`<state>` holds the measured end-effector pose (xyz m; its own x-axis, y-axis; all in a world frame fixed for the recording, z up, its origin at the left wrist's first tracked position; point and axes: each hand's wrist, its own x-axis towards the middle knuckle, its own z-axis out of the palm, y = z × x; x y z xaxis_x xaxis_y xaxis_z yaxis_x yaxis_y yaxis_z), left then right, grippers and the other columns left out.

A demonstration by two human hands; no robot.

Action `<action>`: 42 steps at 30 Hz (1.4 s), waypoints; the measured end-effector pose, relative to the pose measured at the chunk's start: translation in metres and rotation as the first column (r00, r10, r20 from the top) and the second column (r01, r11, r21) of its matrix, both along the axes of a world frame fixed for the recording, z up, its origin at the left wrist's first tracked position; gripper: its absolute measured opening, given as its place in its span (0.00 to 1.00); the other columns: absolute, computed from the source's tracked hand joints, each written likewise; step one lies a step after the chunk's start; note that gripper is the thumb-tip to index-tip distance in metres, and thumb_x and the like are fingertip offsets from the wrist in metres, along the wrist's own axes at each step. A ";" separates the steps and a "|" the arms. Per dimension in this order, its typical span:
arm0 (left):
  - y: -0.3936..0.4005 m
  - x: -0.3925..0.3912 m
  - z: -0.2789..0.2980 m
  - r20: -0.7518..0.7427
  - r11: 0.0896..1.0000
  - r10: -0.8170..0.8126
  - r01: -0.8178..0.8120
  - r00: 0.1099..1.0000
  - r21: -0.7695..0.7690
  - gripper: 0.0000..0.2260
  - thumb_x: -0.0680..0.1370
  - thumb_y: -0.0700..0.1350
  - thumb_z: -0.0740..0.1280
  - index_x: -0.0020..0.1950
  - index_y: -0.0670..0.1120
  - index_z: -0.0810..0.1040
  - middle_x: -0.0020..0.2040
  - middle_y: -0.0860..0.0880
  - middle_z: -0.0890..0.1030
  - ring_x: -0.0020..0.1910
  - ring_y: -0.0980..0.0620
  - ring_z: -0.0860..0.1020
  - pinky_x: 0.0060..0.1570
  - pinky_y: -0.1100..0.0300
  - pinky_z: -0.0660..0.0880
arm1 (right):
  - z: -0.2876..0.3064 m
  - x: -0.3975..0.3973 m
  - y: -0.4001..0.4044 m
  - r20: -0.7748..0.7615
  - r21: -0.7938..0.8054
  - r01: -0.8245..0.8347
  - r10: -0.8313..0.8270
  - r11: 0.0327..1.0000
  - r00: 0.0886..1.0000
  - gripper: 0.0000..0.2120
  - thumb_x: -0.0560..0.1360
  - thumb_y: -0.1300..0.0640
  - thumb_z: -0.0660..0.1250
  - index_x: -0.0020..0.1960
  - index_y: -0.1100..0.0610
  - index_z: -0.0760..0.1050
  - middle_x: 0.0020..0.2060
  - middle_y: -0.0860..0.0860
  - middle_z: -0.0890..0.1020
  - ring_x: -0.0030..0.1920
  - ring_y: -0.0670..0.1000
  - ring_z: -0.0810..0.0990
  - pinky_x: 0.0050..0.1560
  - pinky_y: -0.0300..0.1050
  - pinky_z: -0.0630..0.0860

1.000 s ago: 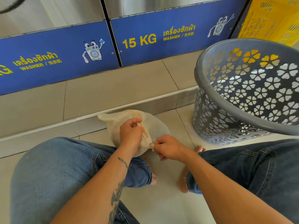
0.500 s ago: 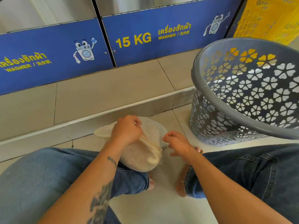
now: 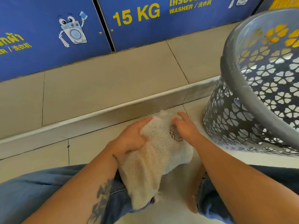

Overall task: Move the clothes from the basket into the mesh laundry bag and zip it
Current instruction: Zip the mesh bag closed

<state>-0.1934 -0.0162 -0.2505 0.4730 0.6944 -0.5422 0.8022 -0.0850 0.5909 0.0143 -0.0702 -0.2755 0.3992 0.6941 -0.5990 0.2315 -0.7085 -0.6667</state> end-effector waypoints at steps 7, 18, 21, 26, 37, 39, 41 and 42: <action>0.022 0.027 -0.032 -0.189 0.854 -0.025 0.119 0.982 0.506 0.34 0.73 0.44 0.62 0.77 0.58 0.55 0.77 0.50 0.57 0.76 0.48 0.53 0.73 0.38 0.48 | -0.024 0.041 -0.022 -0.060 0.014 0.148 -0.147 0.989 0.987 0.38 0.77 0.41 0.66 0.80 0.49 0.52 0.78 0.55 0.61 0.76 0.60 0.63 0.75 0.60 0.61; -0.023 0.019 -0.037 0.135 0.792 0.594 -0.547 0.793 -0.270 0.38 0.74 0.51 0.68 0.74 0.71 0.48 0.76 0.48 0.58 0.65 0.45 0.68 0.63 0.51 0.66 | -0.024 -0.018 -0.073 -0.336 0.074 0.463 -0.415 0.883 0.845 0.45 0.73 0.47 0.74 0.79 0.43 0.48 0.72 0.53 0.71 0.69 0.59 0.72 0.70 0.60 0.69; -0.021 0.023 -0.014 0.143 0.809 0.558 -0.498 0.817 -0.313 0.37 0.76 0.52 0.67 0.74 0.70 0.47 0.73 0.49 0.67 0.64 0.46 0.70 0.59 0.54 0.66 | -0.008 -0.032 -0.073 -0.348 0.035 0.364 -0.330 0.931 0.877 0.45 0.67 0.53 0.79 0.75 0.49 0.56 0.64 0.50 0.77 0.64 0.55 0.77 0.66 0.56 0.73; -0.025 0.018 0.038 0.144 0.847 0.502 -0.452 0.852 -0.279 0.29 0.74 0.46 0.67 0.73 0.64 0.65 0.72 0.51 0.69 0.68 0.45 0.68 0.65 0.52 0.65 | 0.043 -0.042 -0.078 -0.146 0.149 0.240 -0.219 0.959 0.965 0.51 0.63 0.53 0.79 0.76 0.42 0.52 0.66 0.45 0.74 0.66 0.53 0.74 0.68 0.58 0.72; -0.049 -0.025 0.186 0.484 0.869 0.383 -0.484 0.787 0.100 0.10 0.74 0.50 0.64 0.52 0.60 0.80 0.51 0.61 0.80 0.52 0.55 0.76 0.51 0.57 0.71 | 0.198 -0.048 -0.052 0.080 0.501 0.084 -0.142 0.861 0.987 0.36 0.69 0.57 0.76 0.68 0.44 0.59 0.52 0.49 0.80 0.52 0.54 0.81 0.57 0.57 0.78; -0.032 -0.036 0.211 0.473 0.858 0.349 -0.479 0.809 0.185 0.12 0.75 0.50 0.64 0.58 0.58 0.80 0.53 0.57 0.80 0.53 0.54 0.76 0.48 0.59 0.70 | 0.220 -0.050 -0.028 0.081 0.548 0.064 -0.129 0.834 0.988 0.34 0.69 0.56 0.77 0.65 0.46 0.59 0.51 0.50 0.78 0.53 0.56 0.79 0.59 0.58 0.77; -0.005 -0.042 0.232 0.466 0.841 0.335 -0.483 0.819 0.245 0.14 0.77 0.50 0.64 0.62 0.55 0.79 0.55 0.56 0.78 0.56 0.52 0.75 0.51 0.59 0.68 | 0.236 -0.046 -0.001 0.085 0.583 0.037 -0.107 0.811 0.991 0.30 0.71 0.56 0.76 0.63 0.48 0.59 0.49 0.50 0.75 0.50 0.54 0.78 0.55 0.56 0.76; 0.011 -0.043 0.239 0.459 0.829 0.340 -0.492 0.820 0.265 0.15 0.77 0.51 0.64 0.63 0.54 0.78 0.57 0.55 0.77 0.59 0.52 0.74 0.54 0.58 0.68 | 0.241 -0.043 0.014 0.095 0.594 0.023 -0.099 0.804 0.991 0.29 0.72 0.55 0.76 0.61 0.48 0.59 0.49 0.50 0.75 0.49 0.53 0.77 0.53 0.54 0.75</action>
